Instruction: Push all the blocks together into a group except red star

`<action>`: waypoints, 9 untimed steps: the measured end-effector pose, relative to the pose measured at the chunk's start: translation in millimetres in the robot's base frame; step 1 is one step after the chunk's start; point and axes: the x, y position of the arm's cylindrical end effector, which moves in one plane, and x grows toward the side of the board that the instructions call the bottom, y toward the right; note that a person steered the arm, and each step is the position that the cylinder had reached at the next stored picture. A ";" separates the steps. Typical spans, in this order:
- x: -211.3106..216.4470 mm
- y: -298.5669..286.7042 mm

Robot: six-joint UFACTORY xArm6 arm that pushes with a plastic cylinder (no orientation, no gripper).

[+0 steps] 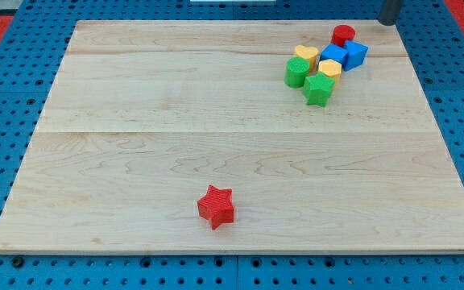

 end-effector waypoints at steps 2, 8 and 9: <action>39.4 -115.6; 86.8 -85.0; 82.8 -71.0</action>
